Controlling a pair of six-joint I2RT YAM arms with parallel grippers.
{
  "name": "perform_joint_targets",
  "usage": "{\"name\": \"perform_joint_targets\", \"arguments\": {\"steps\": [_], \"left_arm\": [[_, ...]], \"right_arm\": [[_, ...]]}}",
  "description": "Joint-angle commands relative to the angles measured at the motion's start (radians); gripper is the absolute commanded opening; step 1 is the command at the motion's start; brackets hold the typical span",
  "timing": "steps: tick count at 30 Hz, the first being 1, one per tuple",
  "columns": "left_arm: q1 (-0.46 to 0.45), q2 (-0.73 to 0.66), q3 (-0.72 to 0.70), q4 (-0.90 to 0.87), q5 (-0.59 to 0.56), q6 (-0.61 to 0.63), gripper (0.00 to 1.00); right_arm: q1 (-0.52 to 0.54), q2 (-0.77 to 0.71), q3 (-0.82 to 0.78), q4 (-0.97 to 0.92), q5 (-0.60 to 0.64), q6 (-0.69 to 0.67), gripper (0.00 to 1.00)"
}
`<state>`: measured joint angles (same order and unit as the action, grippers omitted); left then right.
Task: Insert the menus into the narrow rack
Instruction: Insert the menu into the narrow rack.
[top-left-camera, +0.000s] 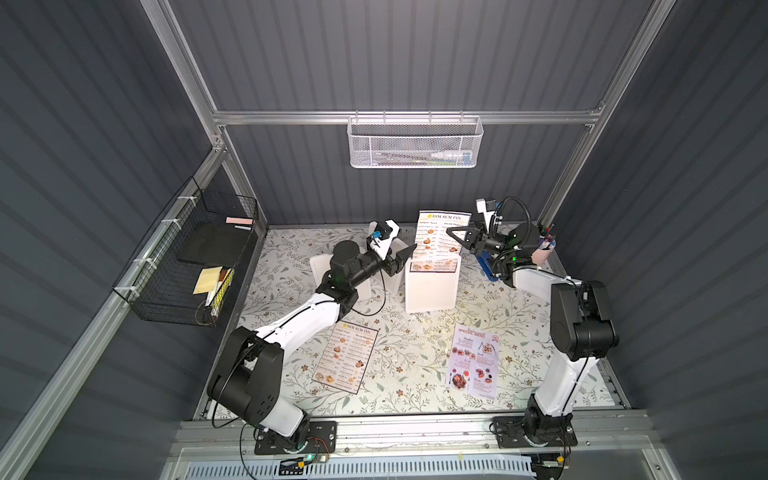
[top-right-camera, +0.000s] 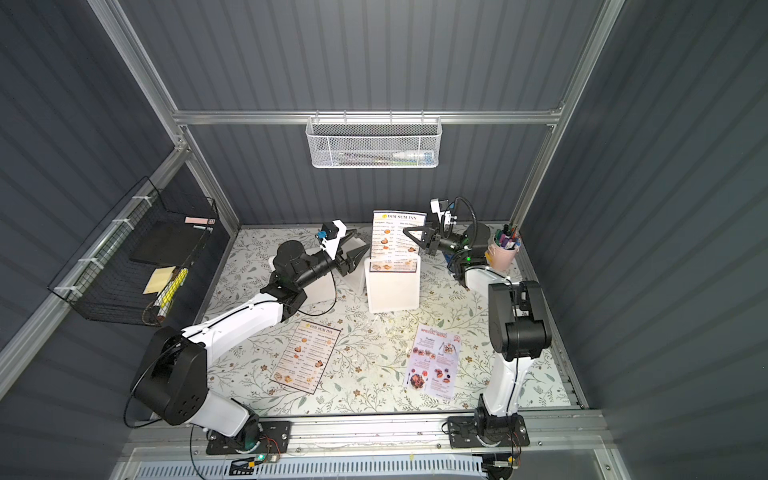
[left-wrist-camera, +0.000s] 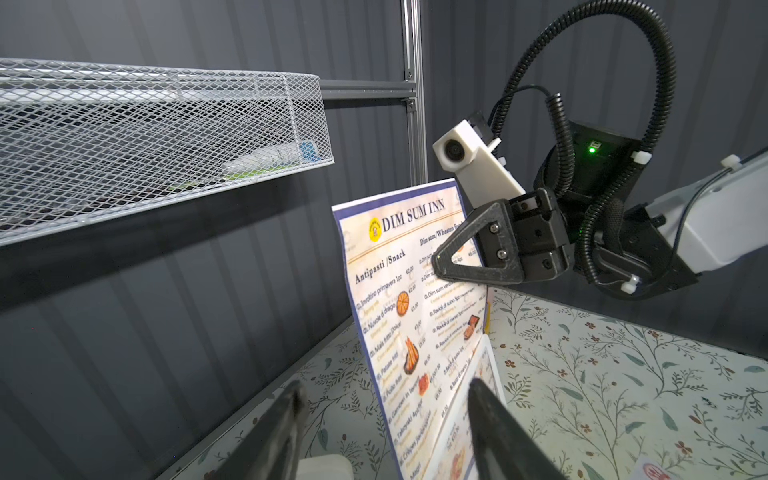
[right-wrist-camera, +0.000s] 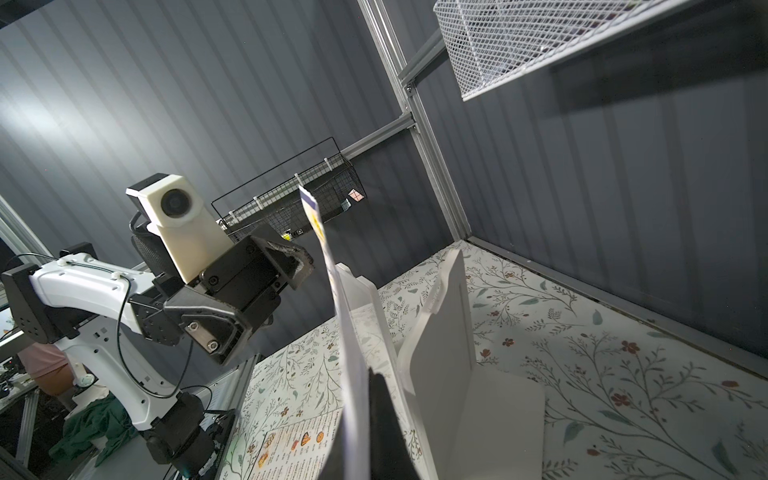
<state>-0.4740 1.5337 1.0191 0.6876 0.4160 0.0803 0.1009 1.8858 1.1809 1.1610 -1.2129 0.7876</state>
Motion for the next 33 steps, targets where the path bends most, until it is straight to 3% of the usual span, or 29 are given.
{"name": "perform_joint_targets", "arguments": {"steps": [1, 17, 20, 21, 22, 23, 25, 28, 30, 33], "left_arm": [[0.008, -0.035, -0.014, 0.001, -0.005, 0.010, 0.63], [0.008, -0.040, -0.017, -0.002, -0.007, 0.010, 0.64], [0.008, -0.037, -0.018, -0.002, -0.005, 0.010, 0.64], [0.008, -0.038, -0.018, -0.002, -0.005, 0.011, 0.64], [0.008, -0.037, -0.018, -0.001, -0.005, 0.010, 0.64], [0.008, -0.037, -0.017, -0.002, -0.005, 0.011, 0.64], [0.008, -0.037, -0.019, 0.000, -0.005, 0.010, 0.64], [0.009, -0.040, -0.017, 0.001, -0.003, 0.011, 0.64], [0.008, -0.041, -0.017, 0.001, -0.003, 0.011, 0.64], [0.008, -0.043, -0.020, -0.001, -0.003, 0.010, 0.64]], "right_arm": [[0.011, -0.012, 0.030, -0.032, -0.043, -0.029, 0.00], [0.029, 0.015, -0.003, -0.112, -0.076, -0.124, 0.00], [0.028, 0.028, 0.005, -0.107, -0.074, -0.117, 0.07], [0.029, 0.030, 0.005, -0.105, -0.073, -0.113, 0.14], [0.028, 0.029, 0.008, -0.103, -0.070, -0.110, 0.32], [0.029, 0.027, 0.012, -0.103, -0.068, -0.107, 0.43], [0.028, 0.024, 0.023, -0.103, -0.062, -0.098, 0.48], [0.028, 0.014, 0.047, -0.124, -0.050, -0.094, 0.48], [0.028, 0.006, 0.059, -0.144, -0.043, -0.099, 0.42], [0.028, -0.010, 0.068, -0.187, -0.036, -0.127, 0.26]]}}
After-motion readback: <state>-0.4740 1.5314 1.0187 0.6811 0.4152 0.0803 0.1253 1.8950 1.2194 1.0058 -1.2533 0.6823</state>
